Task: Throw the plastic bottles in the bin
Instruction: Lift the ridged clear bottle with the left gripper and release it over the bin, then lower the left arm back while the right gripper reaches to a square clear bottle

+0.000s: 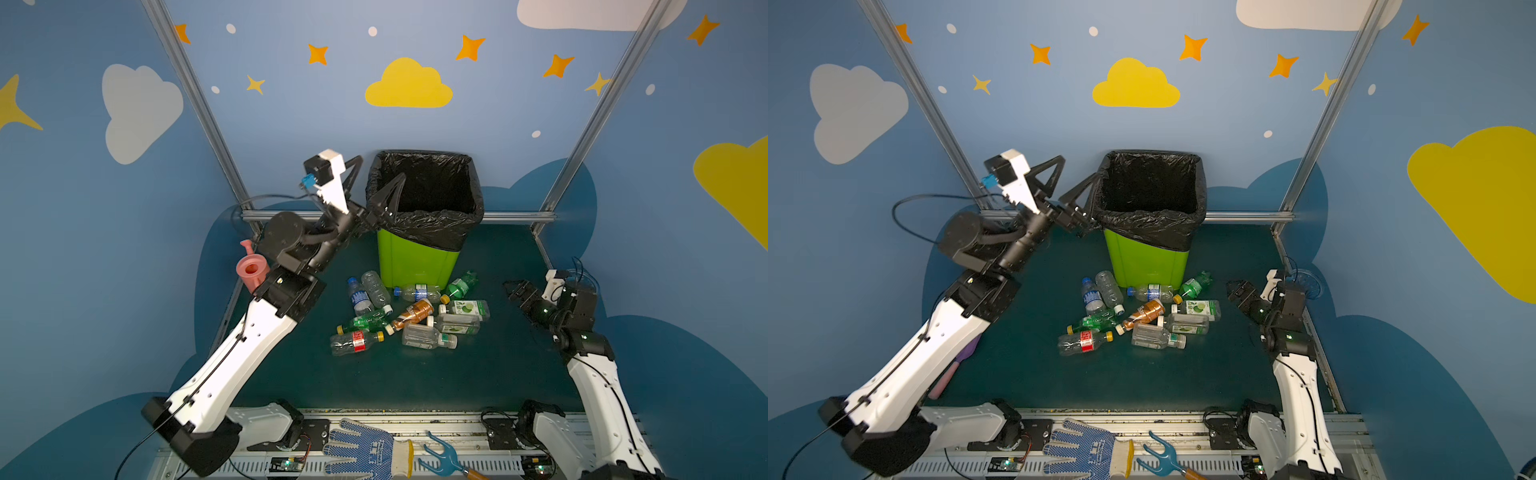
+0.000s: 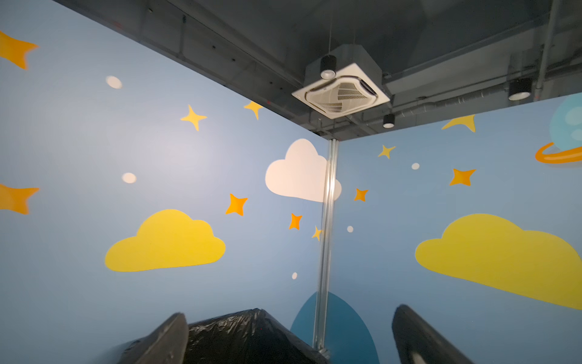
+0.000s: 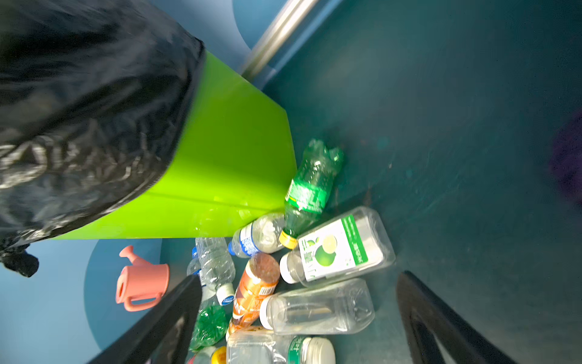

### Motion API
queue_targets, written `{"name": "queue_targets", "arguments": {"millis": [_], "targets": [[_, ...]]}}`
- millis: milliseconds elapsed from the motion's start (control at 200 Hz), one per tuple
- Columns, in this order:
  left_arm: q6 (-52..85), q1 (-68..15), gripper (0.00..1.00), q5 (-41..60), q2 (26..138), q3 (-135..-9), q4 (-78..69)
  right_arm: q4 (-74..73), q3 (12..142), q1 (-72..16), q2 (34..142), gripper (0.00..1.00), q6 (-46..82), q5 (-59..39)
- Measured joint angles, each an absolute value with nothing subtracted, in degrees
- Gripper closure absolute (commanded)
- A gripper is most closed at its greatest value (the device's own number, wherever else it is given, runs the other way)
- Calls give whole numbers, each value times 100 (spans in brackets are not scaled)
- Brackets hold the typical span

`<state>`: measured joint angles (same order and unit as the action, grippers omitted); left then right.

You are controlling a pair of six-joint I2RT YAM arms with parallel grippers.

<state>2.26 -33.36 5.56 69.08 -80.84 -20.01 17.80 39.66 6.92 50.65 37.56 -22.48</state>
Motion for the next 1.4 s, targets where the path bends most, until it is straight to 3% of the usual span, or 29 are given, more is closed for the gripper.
{"name": "queue_targets", "arguments": {"millis": [260,476,946,1402], "targets": [[261,-3192,0,-749,6005,-5537,-1151,1651,3885,-257,5389,6,3852,-2191],[1240,-2674,0,-1669,4971,-3933,-368,1527,3944,-1345,5870,6,3256,-1898],[2967,-1573,0,-2150,4388,-3039,410,2438,5747,-3874,8189,7,429,-650],[3247,-1188,0,-1767,4431,-2961,460,3642,6724,-4967,9616,17,-1083,-80]]}}
